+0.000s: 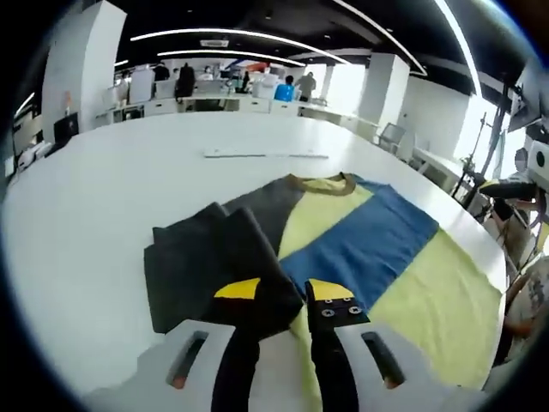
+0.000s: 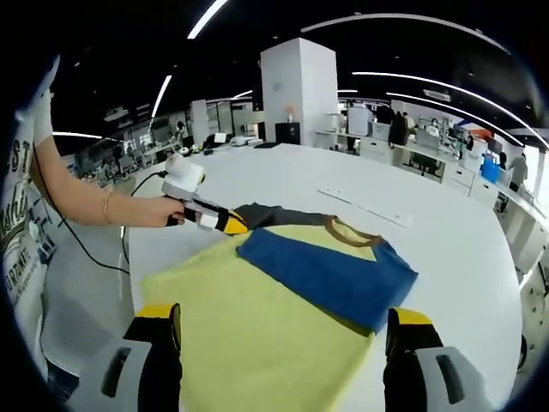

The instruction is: Fold the garment on the visible template until the final outline fits inside the template.

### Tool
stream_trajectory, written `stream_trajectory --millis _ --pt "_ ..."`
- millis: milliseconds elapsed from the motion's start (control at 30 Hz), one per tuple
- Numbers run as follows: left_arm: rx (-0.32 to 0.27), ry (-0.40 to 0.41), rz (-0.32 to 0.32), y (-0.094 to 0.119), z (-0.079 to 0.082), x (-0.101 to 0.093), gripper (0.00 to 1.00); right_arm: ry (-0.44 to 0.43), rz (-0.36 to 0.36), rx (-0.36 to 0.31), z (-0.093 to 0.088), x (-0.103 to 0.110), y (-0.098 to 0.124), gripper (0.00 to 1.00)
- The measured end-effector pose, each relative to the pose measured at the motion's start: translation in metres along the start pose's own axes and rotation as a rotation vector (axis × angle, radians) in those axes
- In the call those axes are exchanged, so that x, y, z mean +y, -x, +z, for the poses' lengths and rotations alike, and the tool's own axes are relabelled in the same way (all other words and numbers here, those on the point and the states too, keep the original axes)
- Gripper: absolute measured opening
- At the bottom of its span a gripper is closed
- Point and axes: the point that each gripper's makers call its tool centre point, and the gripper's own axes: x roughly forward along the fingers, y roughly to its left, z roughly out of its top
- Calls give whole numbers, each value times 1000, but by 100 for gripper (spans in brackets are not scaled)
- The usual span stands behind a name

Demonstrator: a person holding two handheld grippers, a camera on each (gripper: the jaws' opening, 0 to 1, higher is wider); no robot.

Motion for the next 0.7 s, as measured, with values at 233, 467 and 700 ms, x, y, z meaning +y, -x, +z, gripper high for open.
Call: stream_trajectory --millis 233,467,700 --pt "-49 -21 78 18 10 26 43 18 14 -11 6 5 3 99" --pt "-14 84 150 25 -9 53 53 16 29 -14 7 11 4 99" --pt "31 154 162 23 -27 63 43 5 27 -7 3 12 6 99"
